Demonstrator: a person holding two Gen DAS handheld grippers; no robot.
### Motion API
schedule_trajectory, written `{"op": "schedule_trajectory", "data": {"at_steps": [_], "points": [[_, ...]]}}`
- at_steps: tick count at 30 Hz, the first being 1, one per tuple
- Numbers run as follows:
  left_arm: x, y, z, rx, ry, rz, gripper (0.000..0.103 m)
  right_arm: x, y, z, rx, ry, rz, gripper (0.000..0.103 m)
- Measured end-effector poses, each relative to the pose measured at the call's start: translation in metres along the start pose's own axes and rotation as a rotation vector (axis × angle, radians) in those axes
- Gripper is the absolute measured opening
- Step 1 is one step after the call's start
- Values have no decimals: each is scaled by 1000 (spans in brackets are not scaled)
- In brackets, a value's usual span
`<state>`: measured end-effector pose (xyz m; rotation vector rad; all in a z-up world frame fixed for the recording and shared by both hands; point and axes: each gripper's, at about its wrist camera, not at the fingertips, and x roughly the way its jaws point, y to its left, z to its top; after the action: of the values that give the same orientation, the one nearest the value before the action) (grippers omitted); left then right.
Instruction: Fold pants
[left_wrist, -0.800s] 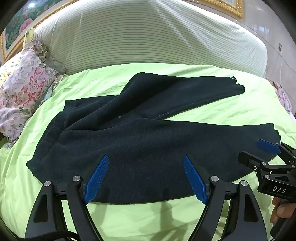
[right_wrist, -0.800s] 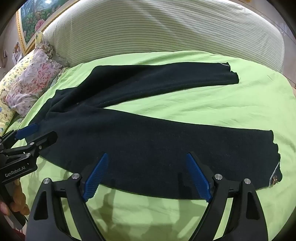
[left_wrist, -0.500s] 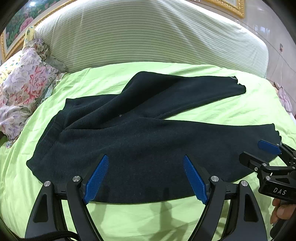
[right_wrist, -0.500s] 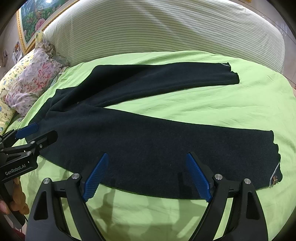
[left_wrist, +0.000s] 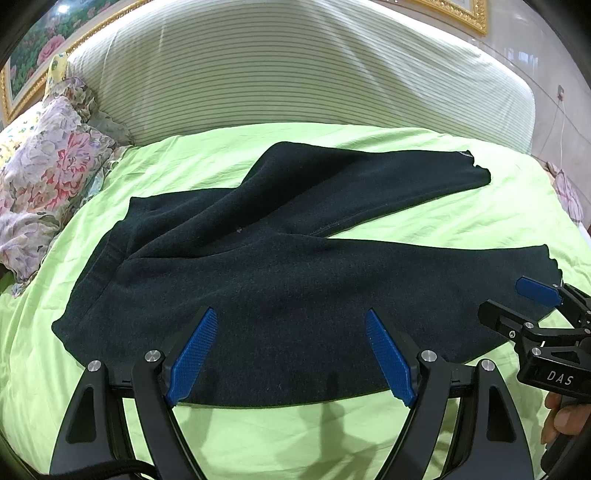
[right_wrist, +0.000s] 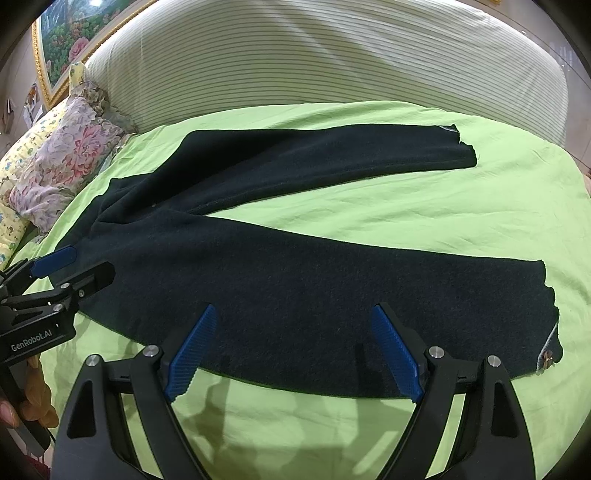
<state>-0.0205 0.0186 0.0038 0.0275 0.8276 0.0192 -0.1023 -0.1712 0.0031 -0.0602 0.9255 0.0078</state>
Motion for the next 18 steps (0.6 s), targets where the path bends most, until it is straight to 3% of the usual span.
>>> {"op": "schedule_trajectory", "data": {"at_steps": [18], "points": [[4, 1, -2, 7, 24, -1, 83, 0, -5, 1, 9, -1, 2, 86]]}}
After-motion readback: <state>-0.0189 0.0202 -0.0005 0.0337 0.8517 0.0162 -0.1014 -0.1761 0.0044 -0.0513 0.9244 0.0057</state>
